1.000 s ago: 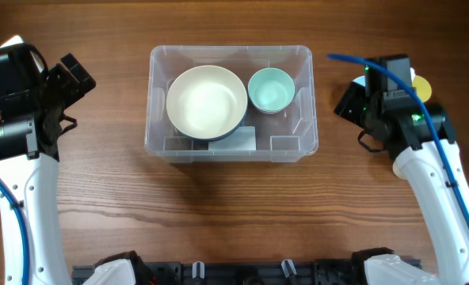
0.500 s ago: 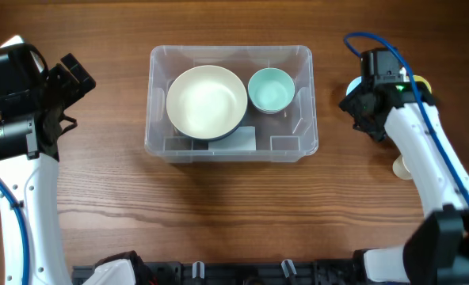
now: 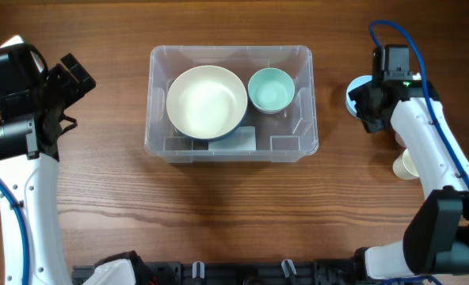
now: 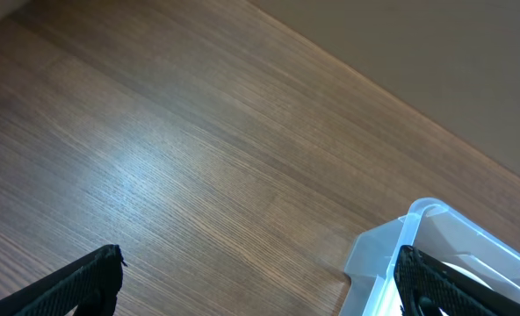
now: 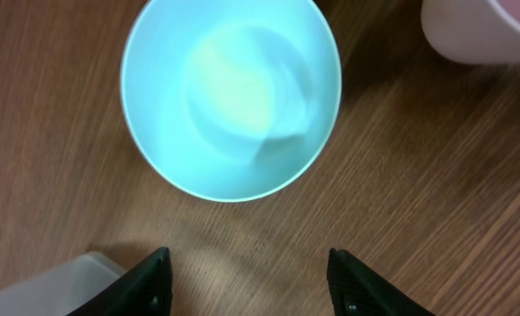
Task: Pack container
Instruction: 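Grasp the light blue bowl rim with the right gripper and lift, then carry the light blue bowl with the right gripper onto the green bowl, then lower the light blue bowl into the container's right side and release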
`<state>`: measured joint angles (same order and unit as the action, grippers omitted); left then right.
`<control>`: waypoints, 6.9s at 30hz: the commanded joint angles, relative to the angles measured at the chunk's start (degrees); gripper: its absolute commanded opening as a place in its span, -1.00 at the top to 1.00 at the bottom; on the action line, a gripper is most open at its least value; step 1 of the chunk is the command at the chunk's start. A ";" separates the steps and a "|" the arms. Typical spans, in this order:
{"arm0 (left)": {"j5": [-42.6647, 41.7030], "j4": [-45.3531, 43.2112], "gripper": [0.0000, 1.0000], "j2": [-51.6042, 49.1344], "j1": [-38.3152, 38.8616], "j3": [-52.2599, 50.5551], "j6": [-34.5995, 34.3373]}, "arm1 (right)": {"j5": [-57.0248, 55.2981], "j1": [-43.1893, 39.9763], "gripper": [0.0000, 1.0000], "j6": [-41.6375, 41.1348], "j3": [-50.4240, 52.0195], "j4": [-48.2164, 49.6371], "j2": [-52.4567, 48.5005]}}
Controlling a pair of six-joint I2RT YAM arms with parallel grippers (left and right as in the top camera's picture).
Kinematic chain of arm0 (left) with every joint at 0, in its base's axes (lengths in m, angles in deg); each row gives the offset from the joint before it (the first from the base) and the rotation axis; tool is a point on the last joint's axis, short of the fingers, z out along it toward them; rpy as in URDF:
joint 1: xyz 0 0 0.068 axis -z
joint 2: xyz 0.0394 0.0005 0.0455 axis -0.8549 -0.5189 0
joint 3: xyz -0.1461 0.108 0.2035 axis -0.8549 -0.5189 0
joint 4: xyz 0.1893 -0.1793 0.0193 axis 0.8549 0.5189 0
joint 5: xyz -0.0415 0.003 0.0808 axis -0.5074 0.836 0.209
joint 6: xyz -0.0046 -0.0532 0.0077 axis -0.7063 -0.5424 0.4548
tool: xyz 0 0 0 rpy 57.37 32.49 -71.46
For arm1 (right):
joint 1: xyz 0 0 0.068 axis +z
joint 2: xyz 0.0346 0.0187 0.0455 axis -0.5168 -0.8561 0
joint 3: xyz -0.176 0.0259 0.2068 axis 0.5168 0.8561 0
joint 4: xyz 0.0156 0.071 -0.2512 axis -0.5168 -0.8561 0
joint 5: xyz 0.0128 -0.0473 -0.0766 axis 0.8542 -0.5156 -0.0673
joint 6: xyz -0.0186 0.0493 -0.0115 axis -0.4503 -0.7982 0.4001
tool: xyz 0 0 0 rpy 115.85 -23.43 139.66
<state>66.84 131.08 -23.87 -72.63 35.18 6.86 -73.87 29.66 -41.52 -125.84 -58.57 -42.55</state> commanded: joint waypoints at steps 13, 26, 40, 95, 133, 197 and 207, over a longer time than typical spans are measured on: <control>-0.66 0.07 -0.99 0.26 -0.26 0.63 -0.52 | -0.31 -2.16 -0.25 -6.21 1.38 1.99 -4.48; -0.66 0.07 -1.00 0.26 -0.26 0.63 -0.52 | -0.15 -3.06 -0.23 -7.69 1.40 3.50 -8.90; -0.66 0.07 -1.00 0.26 -0.26 0.63 -0.52 | -0.42 -3.13 0.36 -7.89 1.40 6.45 -12.39; -0.66 0.07 -1.00 0.26 -0.26 0.63 -0.52 | 0.96 18.34 0.91 53.92 -0.85 18.53 12.70; -0.66 0.07 -0.99 0.26 -0.26 0.63 -0.52 | -4.94 22.60 0.69 49.40 -0.81 25.38 -5.11; -0.66 0.07 -1.00 0.26 -0.26 0.63 -0.52 | 12.74 43.71 0.91 52.59 0.85 4.28 3.32; -0.66 0.07 -1.00 0.26 -0.26 0.63 -0.52 | 16.46 43.85 0.91 57.09 0.85 2.51 3.32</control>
<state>66.84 131.08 -23.87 -72.63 35.18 6.84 -60.97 73.03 13.34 -125.36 -55.07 -38.49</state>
